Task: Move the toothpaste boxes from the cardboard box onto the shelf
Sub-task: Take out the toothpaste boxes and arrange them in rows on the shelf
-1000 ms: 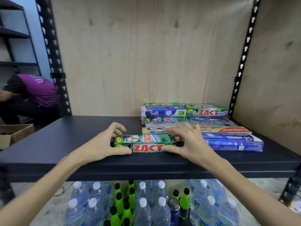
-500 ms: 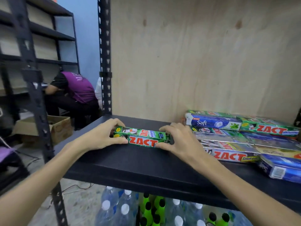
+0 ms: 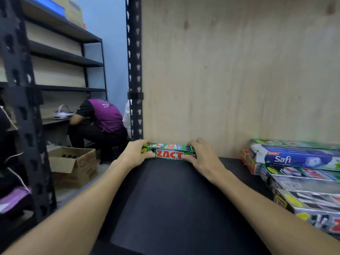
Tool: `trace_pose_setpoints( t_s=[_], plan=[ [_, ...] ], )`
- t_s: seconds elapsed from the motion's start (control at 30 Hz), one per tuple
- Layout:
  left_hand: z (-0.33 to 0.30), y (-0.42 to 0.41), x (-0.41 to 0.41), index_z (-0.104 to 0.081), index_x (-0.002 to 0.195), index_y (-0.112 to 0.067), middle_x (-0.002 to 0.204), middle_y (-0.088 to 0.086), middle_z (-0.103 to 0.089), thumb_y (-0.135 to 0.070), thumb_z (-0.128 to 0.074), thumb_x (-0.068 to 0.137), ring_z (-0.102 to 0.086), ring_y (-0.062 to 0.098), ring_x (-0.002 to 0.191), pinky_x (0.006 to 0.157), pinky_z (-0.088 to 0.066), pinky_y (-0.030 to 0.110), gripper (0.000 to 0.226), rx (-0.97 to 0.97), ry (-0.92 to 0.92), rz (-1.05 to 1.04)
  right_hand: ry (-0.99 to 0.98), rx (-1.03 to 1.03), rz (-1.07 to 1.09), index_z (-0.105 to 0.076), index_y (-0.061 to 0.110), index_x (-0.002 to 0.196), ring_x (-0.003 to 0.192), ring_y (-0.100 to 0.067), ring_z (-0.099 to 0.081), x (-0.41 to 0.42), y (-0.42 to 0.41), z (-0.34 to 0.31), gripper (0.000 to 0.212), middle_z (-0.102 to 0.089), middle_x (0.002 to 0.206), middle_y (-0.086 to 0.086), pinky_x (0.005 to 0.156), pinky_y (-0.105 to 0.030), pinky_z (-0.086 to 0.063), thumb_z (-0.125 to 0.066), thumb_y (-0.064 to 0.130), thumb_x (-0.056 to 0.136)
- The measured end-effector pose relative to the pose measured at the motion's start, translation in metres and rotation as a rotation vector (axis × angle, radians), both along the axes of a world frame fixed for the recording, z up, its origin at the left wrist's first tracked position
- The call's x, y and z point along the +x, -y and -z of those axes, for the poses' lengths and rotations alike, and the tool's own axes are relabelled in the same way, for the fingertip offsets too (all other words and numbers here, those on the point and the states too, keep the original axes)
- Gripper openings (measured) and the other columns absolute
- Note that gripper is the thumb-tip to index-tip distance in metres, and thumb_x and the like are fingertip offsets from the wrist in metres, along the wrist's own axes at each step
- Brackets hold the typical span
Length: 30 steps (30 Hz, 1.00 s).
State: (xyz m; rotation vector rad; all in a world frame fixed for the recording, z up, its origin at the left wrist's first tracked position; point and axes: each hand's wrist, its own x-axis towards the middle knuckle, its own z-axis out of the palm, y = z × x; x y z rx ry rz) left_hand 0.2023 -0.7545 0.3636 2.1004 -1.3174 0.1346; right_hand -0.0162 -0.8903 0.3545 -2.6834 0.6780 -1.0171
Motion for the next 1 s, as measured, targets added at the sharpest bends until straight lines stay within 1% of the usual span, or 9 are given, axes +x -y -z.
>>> trace_pose_setpoints(
  t_s=[0.13,0.23,0.3,0.47,0.53,0.6,0.7,0.8,1.0],
  plan=[
    [0.008,0.012,0.009,-0.066,0.129,-0.015,0.110,0.005,-0.073,-0.027,-0.081,0.084,-0.067,0.022,0.103,0.096,-0.052,0.035,0.049,-0.090,-0.044,-0.046,0.007,0.033,-0.011,-0.060,0.010,0.121,0.091,-0.015,-0.047,0.011,0.011,0.003,0.037,-0.041,0.110,0.000,0.085,-0.029,-0.044,-0.069,0.033,0.094],
    [0.012,0.012,0.006,-0.054,0.121,-0.009,0.102,0.003,-0.062,-0.028,-0.084,0.081,-0.062,0.024,0.095,0.087,-0.053,0.041,0.053,-0.171,-0.086,-0.124,0.038,0.054,-0.007,-0.057,0.015,0.123,0.093,-0.013,-0.047,0.011,0.013,0.005,0.041,-0.037,0.115,-0.001,0.089,-0.030,-0.048,-0.073,0.035,0.092],
    [0.012,0.012,0.004,-0.045,0.115,-0.009,0.101,0.003,-0.058,-0.032,-0.085,0.080,-0.059,0.024,0.092,0.083,-0.053,0.041,0.058,-0.186,-0.106,-0.159,0.063,0.097,0.001,-0.053,0.018,0.127,0.096,-0.015,-0.051,0.010,0.013,0.006,0.048,-0.038,0.116,-0.001,0.090,-0.036,-0.051,-0.075,0.037,0.089],
    [0.013,0.008,0.004,-0.047,0.114,-0.015,0.111,0.006,-0.067,-0.037,-0.084,0.079,-0.065,0.019,0.095,0.087,-0.056,0.040,0.055,-0.150,-0.133,-0.115,0.074,0.165,0.012,-0.039,0.026,0.143,0.102,-0.018,-0.058,0.005,0.004,0.005,0.065,-0.038,0.122,-0.001,0.091,-0.042,-0.055,-0.075,0.034,0.089],
    [0.012,0.002,-0.004,-0.048,0.119,-0.012,0.119,0.008,-0.058,-0.037,-0.083,0.080,-0.057,0.020,0.105,0.091,-0.052,0.037,0.058,-0.140,-0.017,-0.121,0.065,0.140,0.048,-0.034,0.025,0.148,0.107,-0.020,-0.057,0.000,-0.004,0.004,0.071,-0.039,0.126,-0.002,0.089,-0.040,-0.053,-0.073,0.035,0.090],
    [0.011,-0.005,-0.017,-0.050,0.123,-0.011,0.122,0.009,-0.048,-0.038,-0.082,0.080,-0.048,0.025,0.110,0.094,-0.047,0.037,0.060,-0.152,0.278,-0.179,0.057,0.079,0.129,-0.031,0.023,0.150,0.109,-0.024,-0.056,-0.009,-0.015,0.002,0.073,-0.042,0.128,-0.004,0.082,-0.039,-0.050,-0.071,0.041,0.091],
    [0.009,-0.017,-0.046,-0.055,0.120,-0.014,0.117,0.003,-0.051,-0.037,-0.075,0.084,-0.049,0.023,0.105,0.089,-0.046,0.036,0.047,-0.211,0.479,-0.078,0.073,-0.045,0.241,-0.040,0.018,0.145,0.111,-0.029,-0.056,-0.028,-0.039,0.001,0.059,-0.049,0.125,-0.006,0.089,-0.039,-0.042,-0.063,0.042,0.096],
    [0.009,-0.026,-0.089,-0.055,0.118,-0.019,0.114,-0.005,-0.055,-0.035,-0.065,0.093,-0.051,0.016,0.105,0.094,-0.045,0.035,0.031,-0.253,0.385,0.108,0.120,-0.133,0.274,-0.051,0.016,0.133,0.108,-0.030,-0.059,-0.052,-0.061,0.003,0.042,-0.056,0.121,-0.005,0.091,-0.041,-0.043,-0.060,0.038,0.098],
    [0.008,-0.020,-0.189,-0.059,0.117,-0.026,0.114,-0.015,-0.058,-0.030,-0.060,0.097,-0.054,0.001,0.110,0.099,-0.045,0.024,0.020,-0.372,0.153,0.332,0.292,-0.277,0.404,-0.062,0.015,0.122,0.098,-0.029,-0.063,-0.120,-0.097,-0.009,0.039,-0.065,0.106,-0.004,0.082,-0.043,-0.053,-0.073,0.021,0.084]
  ],
)
